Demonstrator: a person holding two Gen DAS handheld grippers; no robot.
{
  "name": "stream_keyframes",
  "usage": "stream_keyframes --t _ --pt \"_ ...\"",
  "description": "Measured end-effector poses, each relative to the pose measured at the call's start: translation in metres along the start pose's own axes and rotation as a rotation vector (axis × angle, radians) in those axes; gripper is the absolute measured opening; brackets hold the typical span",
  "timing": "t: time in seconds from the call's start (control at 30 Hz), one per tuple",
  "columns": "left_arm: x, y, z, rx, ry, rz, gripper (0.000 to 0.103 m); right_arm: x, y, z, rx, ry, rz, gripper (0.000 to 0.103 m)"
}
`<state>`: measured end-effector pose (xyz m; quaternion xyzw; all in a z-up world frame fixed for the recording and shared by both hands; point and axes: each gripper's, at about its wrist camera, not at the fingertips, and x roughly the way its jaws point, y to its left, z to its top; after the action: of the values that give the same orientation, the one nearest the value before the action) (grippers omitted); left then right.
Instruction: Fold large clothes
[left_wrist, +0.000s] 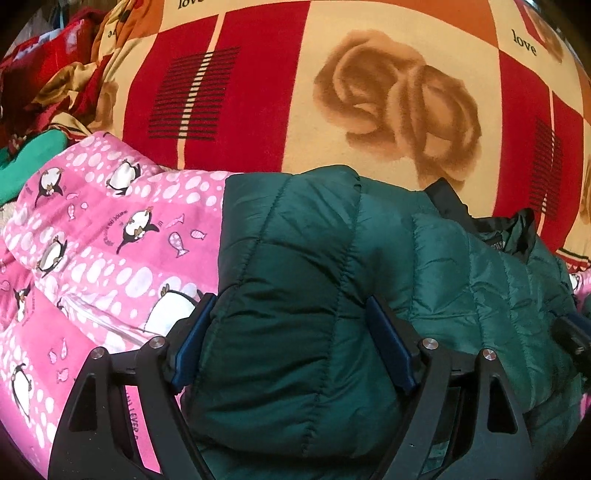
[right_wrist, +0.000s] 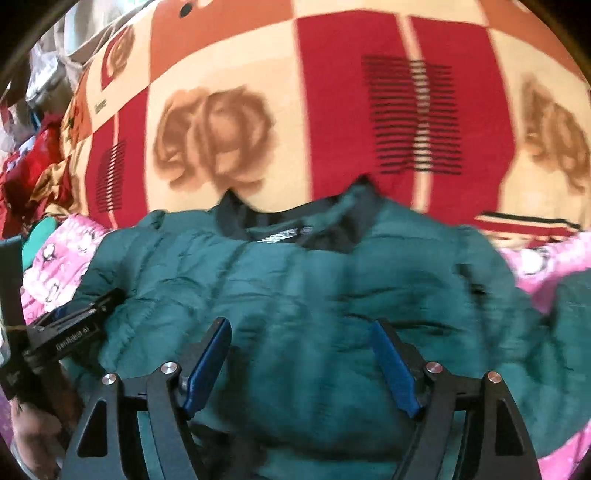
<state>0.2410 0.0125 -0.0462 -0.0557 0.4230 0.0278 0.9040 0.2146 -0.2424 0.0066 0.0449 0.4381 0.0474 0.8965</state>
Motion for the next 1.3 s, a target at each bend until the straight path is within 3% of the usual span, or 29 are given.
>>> stream_keyframes --t 0.1,0.17,0.27,0.47,0.6,0.8,1.3 --pt "-0.001 -0.003 -0.002 0.015 -0.010 0.019 0.082 0.002 -0.020 -0.006 0.010 0.007 -0.089 0.076" --pt "-0.001 -0.005 -0.003 0.026 -0.016 0.031 0.083 0.018 -0.032 -0.013 0.035 0.061 -0.120 0.076" --pt "-0.001 -0.008 -0.004 0.044 -0.025 0.047 0.084 0.032 -0.040 -0.020 0.066 0.092 -0.083 0.078" --pt "-0.021 -0.012 -0.006 0.086 -0.049 0.079 0.083 0.007 -0.035 -0.016 0.078 0.063 -0.069 0.078" --pt "-0.041 -0.018 -0.011 0.106 -0.064 0.069 0.083 -0.015 -0.032 -0.022 0.092 0.025 -0.064 0.086" --pt "-0.075 -0.029 -0.018 0.128 -0.112 0.048 0.083 -0.038 -0.027 -0.033 0.124 0.013 -0.048 0.086" --pt "-0.118 -0.046 -0.039 0.140 -0.129 0.015 0.083 -0.077 -0.026 -0.054 0.129 0.002 -0.060 0.086"
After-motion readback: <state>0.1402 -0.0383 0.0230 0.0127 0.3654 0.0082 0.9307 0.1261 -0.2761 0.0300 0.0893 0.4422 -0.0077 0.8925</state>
